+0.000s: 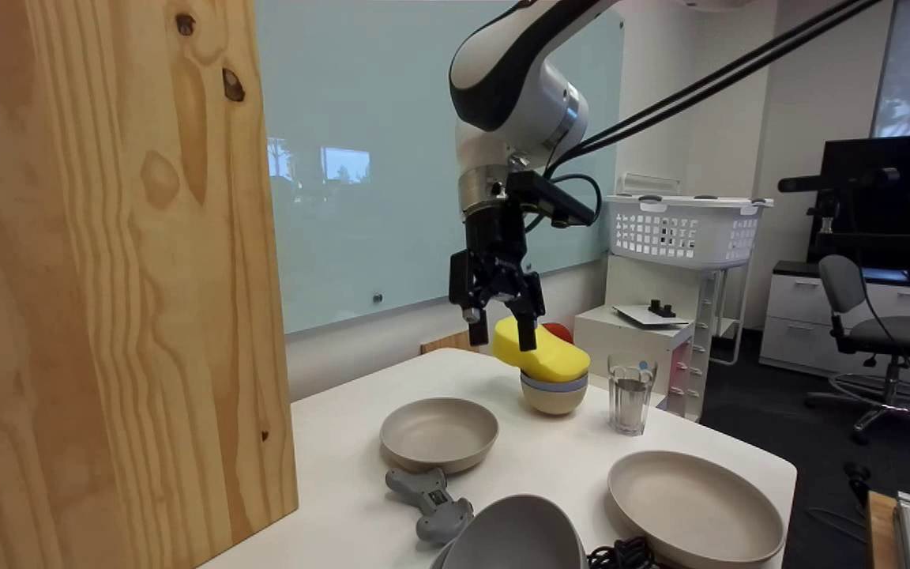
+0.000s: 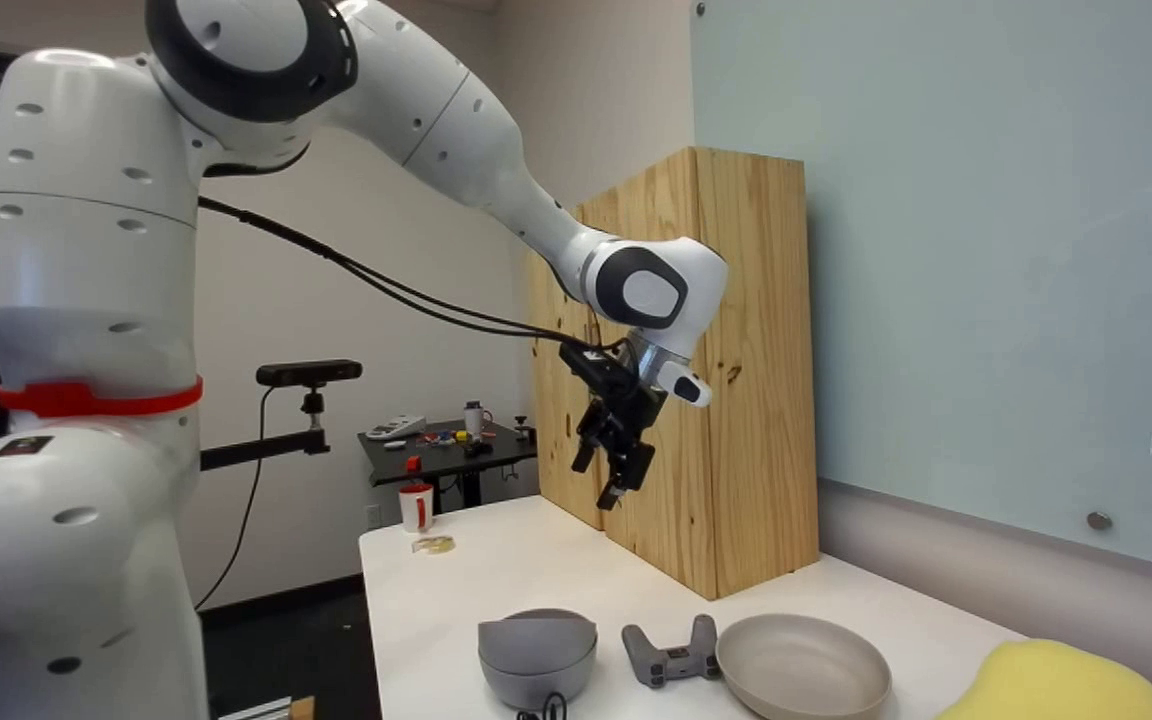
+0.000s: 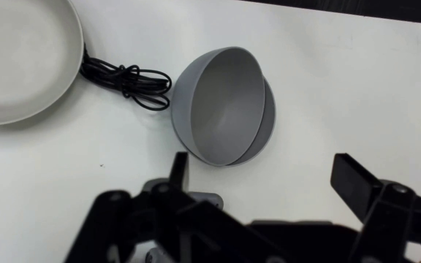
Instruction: Unstack the grey bowls then place one bowl in the large grey bowl.
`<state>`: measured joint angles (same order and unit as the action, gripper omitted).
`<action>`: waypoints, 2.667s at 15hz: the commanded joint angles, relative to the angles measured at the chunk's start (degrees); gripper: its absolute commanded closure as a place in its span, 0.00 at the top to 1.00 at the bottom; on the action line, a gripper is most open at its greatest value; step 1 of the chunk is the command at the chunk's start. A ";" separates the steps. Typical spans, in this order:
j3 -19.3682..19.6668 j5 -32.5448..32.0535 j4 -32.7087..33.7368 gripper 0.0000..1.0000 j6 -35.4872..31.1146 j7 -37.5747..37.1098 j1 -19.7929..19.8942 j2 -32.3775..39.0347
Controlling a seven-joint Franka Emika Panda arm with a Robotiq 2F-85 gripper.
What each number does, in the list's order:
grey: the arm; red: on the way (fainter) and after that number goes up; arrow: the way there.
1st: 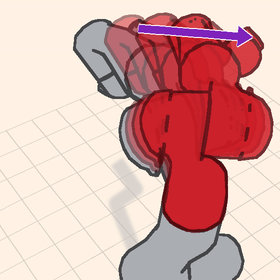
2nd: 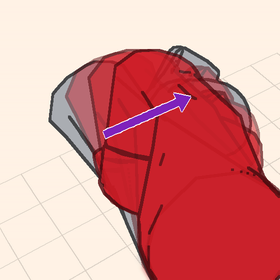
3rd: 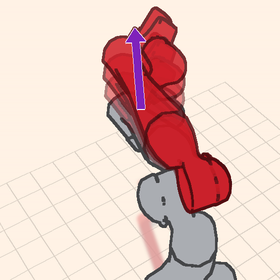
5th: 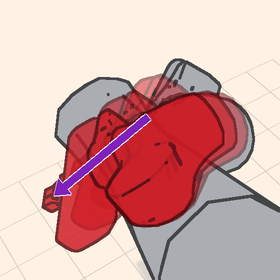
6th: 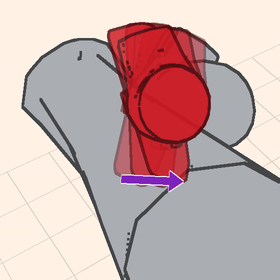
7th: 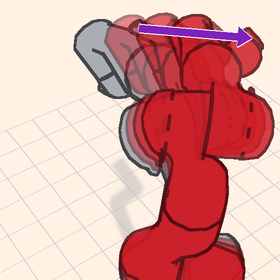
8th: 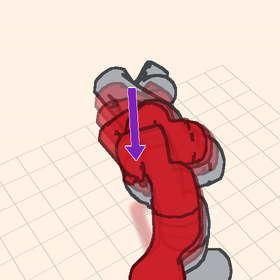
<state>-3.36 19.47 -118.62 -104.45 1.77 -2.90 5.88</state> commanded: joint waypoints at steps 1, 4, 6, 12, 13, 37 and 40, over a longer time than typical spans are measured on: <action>0.43 -1.83 0.63 1.00 -3.56 0.82 0.40 3.93; 0.35 -0.63 2.29 1.00 -5.22 0.54 0.55 7.36; 0.11 0.28 3.56 1.00 -5.71 0.93 0.67 9.54; -0.86 1.39 6.30 1.00 -4.70 -1.60 0.12 12.38; -1.06 1.74 5.96 1.00 -5.11 -1.74 -0.02 12.39; -2.38 -0.37 -16.29 1.00 -15.45 -7.64 -3.39 6.36; -1.62 -2.08 -17.94 1.00 -14.65 -7.85 -2.99 5.21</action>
<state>-5.50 18.84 -133.03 -118.08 -5.23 -6.42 13.44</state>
